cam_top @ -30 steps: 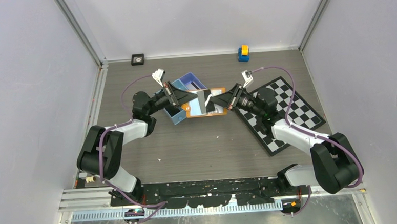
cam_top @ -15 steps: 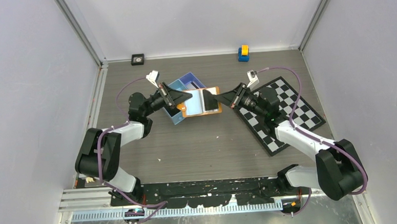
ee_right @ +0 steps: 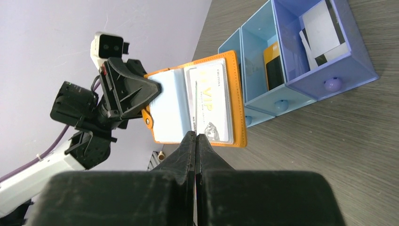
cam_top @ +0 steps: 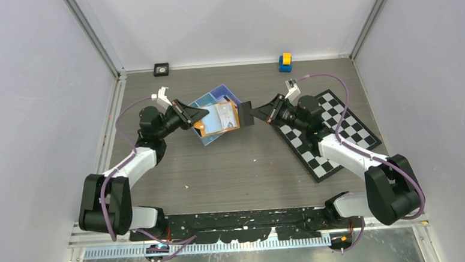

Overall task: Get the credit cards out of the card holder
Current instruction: Remove the credit card from the card holder, then place the credit card in the storage box.

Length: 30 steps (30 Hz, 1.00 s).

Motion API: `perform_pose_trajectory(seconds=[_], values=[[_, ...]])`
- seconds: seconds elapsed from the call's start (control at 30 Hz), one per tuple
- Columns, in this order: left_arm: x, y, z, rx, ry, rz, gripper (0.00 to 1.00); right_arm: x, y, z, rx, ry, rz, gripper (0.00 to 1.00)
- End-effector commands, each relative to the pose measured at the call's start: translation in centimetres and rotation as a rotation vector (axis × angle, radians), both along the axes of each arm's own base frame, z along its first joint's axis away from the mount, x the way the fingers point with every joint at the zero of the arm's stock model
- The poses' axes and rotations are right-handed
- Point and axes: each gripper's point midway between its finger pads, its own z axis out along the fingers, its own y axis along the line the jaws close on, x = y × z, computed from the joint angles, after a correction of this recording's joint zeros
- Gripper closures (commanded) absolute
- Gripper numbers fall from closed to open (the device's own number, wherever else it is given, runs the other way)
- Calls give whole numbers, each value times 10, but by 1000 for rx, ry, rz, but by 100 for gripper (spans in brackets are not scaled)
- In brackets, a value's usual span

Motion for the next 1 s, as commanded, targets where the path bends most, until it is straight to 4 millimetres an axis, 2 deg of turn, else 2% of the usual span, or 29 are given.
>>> perform_pose_trajectory(seconds=[0.0, 0.2, 0.33, 0.57, 0.97], values=[[4, 36, -9, 54, 24, 156, 100, 18, 2, 22, -20, -64, -15, 100], [0, 76, -12, 116, 46, 352, 100, 38, 20, 13, -55, -35, 28, 99], [-7, 89, -6, 135, 21, 430, 100, 51, 38, -2, -76, -6, 79, 100], [-19, 122, 2, 185, -18, 614, 100, 65, 64, -15, -150, -3, 119, 100], [-52, 167, 33, 129, -131, 880, 100, 62, 118, -40, -203, 40, 221, 100]])
